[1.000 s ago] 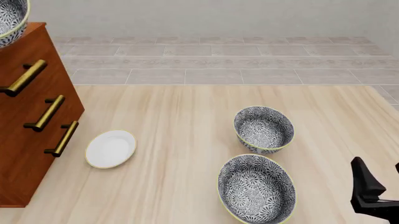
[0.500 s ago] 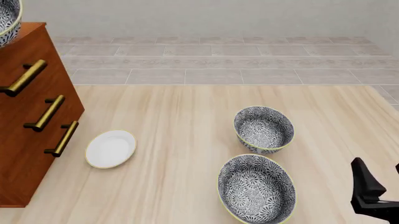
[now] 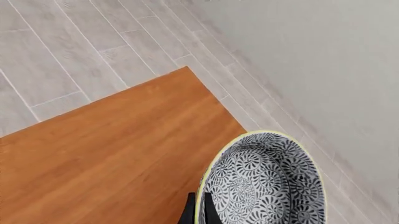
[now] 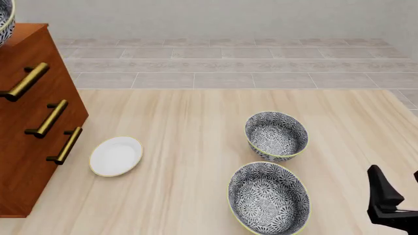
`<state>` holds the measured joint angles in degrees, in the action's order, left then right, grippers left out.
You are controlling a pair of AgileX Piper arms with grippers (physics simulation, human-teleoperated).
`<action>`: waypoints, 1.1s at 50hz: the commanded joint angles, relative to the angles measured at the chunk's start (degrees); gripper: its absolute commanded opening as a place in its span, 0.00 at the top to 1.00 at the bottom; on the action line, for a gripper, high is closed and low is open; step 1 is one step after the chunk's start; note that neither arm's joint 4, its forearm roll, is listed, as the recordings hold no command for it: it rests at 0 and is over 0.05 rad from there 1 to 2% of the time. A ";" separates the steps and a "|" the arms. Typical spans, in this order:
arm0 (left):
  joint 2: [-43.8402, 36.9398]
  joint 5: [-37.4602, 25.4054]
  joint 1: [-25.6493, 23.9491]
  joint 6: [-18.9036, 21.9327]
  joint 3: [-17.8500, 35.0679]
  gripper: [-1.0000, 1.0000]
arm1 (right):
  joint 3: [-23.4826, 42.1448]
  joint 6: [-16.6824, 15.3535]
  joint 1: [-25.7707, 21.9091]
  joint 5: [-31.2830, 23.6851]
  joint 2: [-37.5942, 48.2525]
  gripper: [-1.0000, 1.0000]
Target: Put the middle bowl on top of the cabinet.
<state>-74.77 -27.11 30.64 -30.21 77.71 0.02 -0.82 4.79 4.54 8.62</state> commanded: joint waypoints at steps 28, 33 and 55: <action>-4.07 0.68 3.53 -1.57 -0.39 1.00 | 0.00 -0.12 -0.07 0.13 0.14 0.00; -4.63 0.40 4.04 -2.34 -0.42 1.00 | 0.00 -0.02 -0.12 -0.63 -0.53 0.00; -4.89 0.43 5.58 -1.72 -0.42 1.00 | -0.01 0.18 -0.14 -1.75 -1.55 0.00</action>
<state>-78.30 -26.15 34.69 -31.67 78.13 0.01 -0.72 4.68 3.54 7.80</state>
